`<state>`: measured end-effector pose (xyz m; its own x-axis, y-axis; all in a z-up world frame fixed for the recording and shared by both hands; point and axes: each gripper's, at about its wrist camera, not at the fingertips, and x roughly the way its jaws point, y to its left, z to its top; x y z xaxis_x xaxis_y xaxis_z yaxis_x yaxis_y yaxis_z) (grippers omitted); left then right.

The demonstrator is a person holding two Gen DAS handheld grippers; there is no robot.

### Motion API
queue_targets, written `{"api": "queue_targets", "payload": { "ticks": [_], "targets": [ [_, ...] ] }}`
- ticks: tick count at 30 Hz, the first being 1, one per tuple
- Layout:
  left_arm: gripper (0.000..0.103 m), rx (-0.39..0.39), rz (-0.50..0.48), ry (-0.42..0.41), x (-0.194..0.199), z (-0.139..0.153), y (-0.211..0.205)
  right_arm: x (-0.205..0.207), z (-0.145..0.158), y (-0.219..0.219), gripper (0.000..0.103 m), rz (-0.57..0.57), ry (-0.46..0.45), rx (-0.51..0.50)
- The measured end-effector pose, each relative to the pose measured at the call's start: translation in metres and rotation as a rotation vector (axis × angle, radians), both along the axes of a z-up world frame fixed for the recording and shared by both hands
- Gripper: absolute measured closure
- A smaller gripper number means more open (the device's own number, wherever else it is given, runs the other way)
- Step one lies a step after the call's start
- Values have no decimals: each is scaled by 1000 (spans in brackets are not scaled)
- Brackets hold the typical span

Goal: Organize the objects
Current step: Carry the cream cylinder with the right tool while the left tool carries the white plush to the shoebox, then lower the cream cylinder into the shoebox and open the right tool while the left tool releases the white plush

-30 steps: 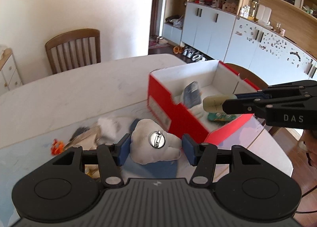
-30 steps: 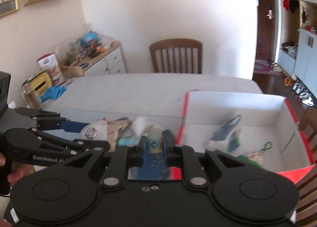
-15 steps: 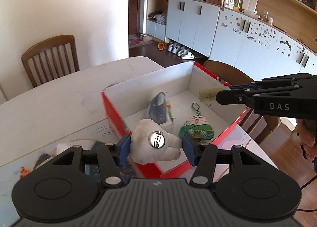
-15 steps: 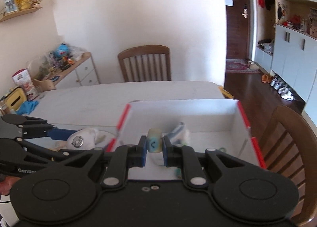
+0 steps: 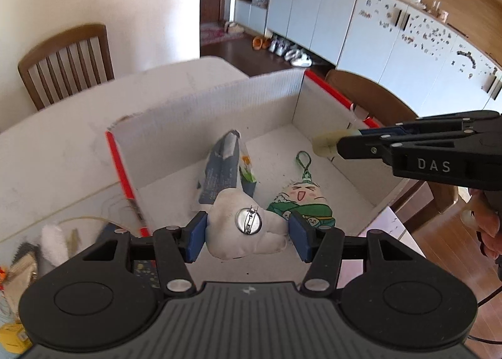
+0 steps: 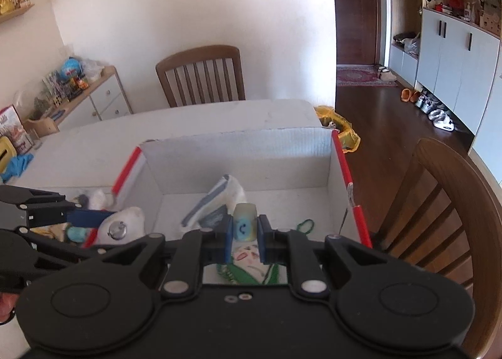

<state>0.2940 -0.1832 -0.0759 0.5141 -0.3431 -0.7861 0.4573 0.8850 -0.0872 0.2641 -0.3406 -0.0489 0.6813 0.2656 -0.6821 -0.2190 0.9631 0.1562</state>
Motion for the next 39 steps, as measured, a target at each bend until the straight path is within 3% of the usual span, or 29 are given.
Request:
{"api": "queue_targets", "payload": {
  "ticks": [15, 33, 39],
  "targets": [
    [47, 87, 39, 203, 47, -38, -38, 55, -42, 7, 89, 45, 110, -90],
    [47, 177, 43, 321, 76, -64, -56, 84, -68, 23, 89, 119, 283, -133],
    [46, 177, 36, 334, 79, -65, -56, 85, -68, 21, 88, 103, 300, -131]
  ]
}}
